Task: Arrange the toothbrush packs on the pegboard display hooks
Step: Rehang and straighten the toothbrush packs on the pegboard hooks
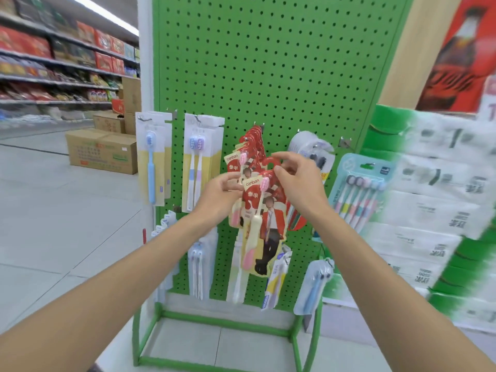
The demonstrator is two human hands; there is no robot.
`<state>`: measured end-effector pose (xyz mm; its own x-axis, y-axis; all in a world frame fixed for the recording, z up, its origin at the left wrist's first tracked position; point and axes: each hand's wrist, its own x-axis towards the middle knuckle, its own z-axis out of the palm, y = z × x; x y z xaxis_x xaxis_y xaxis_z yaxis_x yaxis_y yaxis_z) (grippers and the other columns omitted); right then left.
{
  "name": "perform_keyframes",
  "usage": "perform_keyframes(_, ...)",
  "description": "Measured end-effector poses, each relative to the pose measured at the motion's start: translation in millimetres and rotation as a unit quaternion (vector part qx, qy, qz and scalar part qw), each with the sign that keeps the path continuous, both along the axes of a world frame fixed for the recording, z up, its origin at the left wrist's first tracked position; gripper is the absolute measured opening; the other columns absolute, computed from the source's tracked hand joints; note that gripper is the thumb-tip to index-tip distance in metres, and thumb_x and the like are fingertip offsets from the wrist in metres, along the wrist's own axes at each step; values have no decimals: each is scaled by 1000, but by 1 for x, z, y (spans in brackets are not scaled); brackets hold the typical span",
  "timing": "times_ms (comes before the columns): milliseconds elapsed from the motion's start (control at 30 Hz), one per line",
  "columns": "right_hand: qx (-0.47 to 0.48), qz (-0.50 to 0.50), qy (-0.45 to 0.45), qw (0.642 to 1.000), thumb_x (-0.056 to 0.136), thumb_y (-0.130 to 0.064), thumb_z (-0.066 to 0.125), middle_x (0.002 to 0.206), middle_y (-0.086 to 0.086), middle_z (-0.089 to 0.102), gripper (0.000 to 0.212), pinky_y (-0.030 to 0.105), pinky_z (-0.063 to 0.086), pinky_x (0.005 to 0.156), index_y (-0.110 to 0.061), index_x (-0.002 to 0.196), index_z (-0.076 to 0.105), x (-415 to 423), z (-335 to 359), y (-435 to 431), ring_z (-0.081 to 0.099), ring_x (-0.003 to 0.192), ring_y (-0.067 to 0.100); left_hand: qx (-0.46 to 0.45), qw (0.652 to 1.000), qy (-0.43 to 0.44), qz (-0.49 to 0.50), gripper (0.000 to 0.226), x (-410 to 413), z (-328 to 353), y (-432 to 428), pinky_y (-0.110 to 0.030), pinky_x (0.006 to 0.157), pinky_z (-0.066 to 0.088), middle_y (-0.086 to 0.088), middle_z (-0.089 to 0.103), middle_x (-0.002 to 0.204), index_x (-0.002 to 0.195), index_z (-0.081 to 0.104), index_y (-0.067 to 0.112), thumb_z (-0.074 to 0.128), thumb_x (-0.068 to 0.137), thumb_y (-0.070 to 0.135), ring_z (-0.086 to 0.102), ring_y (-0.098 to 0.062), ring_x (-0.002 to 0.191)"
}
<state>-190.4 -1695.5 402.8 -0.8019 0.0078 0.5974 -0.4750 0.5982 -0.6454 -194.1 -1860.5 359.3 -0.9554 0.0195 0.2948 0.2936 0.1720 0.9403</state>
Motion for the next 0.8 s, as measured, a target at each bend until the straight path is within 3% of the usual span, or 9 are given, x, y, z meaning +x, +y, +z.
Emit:
perform_keyframes(133,-12,-27,30,999,97,-9,54,85,-1,71,29,20,40,39,-23,120,65,-7,50,8,52,49,10,-29,997,47,45,36,-15,35,-3,-8,57,42,5,56,124,130,52,21,54,98,7,56,-3,101)
perform_keyframes(200,-15,-34,42,998,97,-7,54,83,-3,71,29,35,52,49,-22,120,65,-8,74,10,65,62,23,-28,997,55,51,40,-24,46,-1,-5,52,42,6,53,123,137,48,16,53,99,7,52,4,88)
perform_keyframes(267,-7,-45,63,997,97,-6,54,80,-8,68,30,45,55,57,-20,120,65,-13,95,10,70,71,21,-37,995,67,62,43,-34,53,1,-4,51,42,6,51,124,141,44,15,53,99,8,50,3,81)
perform_keyframes(400,13,-77,109,991,96,-7,54,80,-9,65,29,44,57,64,-18,121,65,-30,129,11,70,77,22,-75,993,63,71,53,-52,58,6,1,45,38,1,46,142,147,37,15,51,97,3,44,3,64)
perform_keyframes(467,22,-89,121,988,96,-8,54,81,-4,66,29,42,58,65,-18,122,65,-43,139,10,69,75,22,-91,992,62,65,54,-59,60,6,-4,49,42,-1,42,147,147,36,17,51,97,5,45,4,63)
perform_keyframes(600,54,-97,112,988,96,-7,53,78,-6,65,30,42,58,62,-16,123,64,-67,137,4,64,66,19,-95,993,57,50,56,-69,61,6,-23,53,51,0,45,139,147,34,20,55,96,9,59,0,68)
perform_keyframes(667,70,-87,87,990,96,-6,52,82,-8,64,30,44,59,64,-16,123,63,-76,130,1,70,74,23,-101,992,60,41,58,-73,60,6,-19,46,46,2,46,135,148,34,21,56,95,9,61,-8,65)
perform_keyframes(733,82,-73,55,992,96,-4,52,82,-9,64,28,48,58,64,-15,119,64,-84,120,-1,71,78,27,-104,992,60,29,60,-76,60,5,-18,45,45,10,49,123,149,32,23,56,95,10,60,-2,57)
perform_keyframes(800,85,-60,21,994,95,-2,52,81,-2,68,26,52,57,65,-17,112,64,-92,113,-2,71,79,31,-97,993,57,20,61,-79,59,4,-28,52,55,21,50,108,149,32,26,57,94,11,64,0,59)
